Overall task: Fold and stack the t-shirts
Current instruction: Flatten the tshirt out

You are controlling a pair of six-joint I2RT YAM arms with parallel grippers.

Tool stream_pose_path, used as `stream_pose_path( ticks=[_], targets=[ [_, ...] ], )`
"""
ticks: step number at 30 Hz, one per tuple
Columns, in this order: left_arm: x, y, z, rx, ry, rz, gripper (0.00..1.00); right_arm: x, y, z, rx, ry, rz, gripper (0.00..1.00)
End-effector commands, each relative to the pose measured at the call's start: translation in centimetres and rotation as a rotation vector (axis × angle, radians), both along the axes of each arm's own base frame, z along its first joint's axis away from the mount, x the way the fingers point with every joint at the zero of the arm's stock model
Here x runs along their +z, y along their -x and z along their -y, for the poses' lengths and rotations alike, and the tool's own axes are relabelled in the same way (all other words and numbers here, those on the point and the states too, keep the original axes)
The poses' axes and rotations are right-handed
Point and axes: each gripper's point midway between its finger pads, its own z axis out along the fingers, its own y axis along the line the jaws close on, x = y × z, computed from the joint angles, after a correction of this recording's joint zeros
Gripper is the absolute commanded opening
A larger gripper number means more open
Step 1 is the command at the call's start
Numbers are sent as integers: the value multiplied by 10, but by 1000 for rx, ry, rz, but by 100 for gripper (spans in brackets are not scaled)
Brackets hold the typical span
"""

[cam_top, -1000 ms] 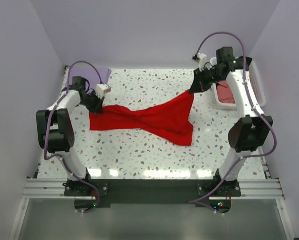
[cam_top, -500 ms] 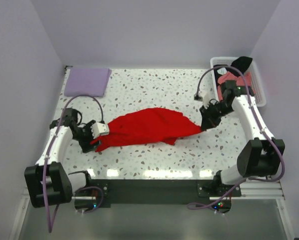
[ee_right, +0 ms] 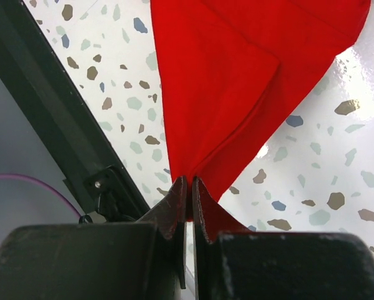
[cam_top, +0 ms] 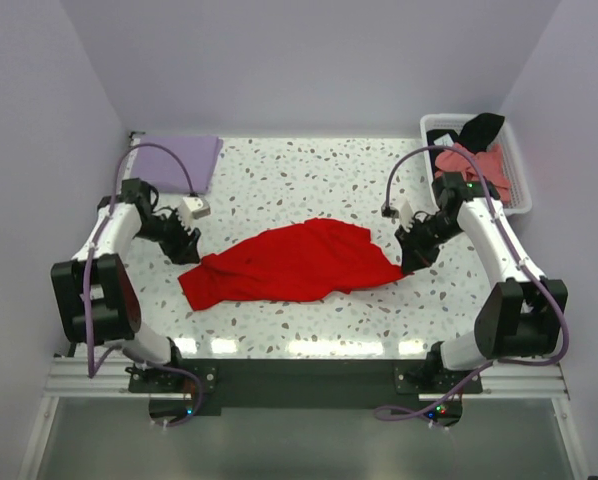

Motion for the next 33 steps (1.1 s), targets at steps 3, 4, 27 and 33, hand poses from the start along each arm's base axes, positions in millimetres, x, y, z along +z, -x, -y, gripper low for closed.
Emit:
stream_pose_path(
  ticks=[3,4,27,33],
  targets=[
    [4,-60,-1,82,56,-21,66,3,-12,-2,10,-9,39,0],
    [2,-61,3,77,82,-61,66,3,-12,-3,9,-11,42,0],
    [-60,-31,26,179,-65,-417,54,0,-25,-1,5,2,38,0],
    [-47,-18,44,111,19,-457,44,-2,-25,0,18,13,35,0]
  ],
)
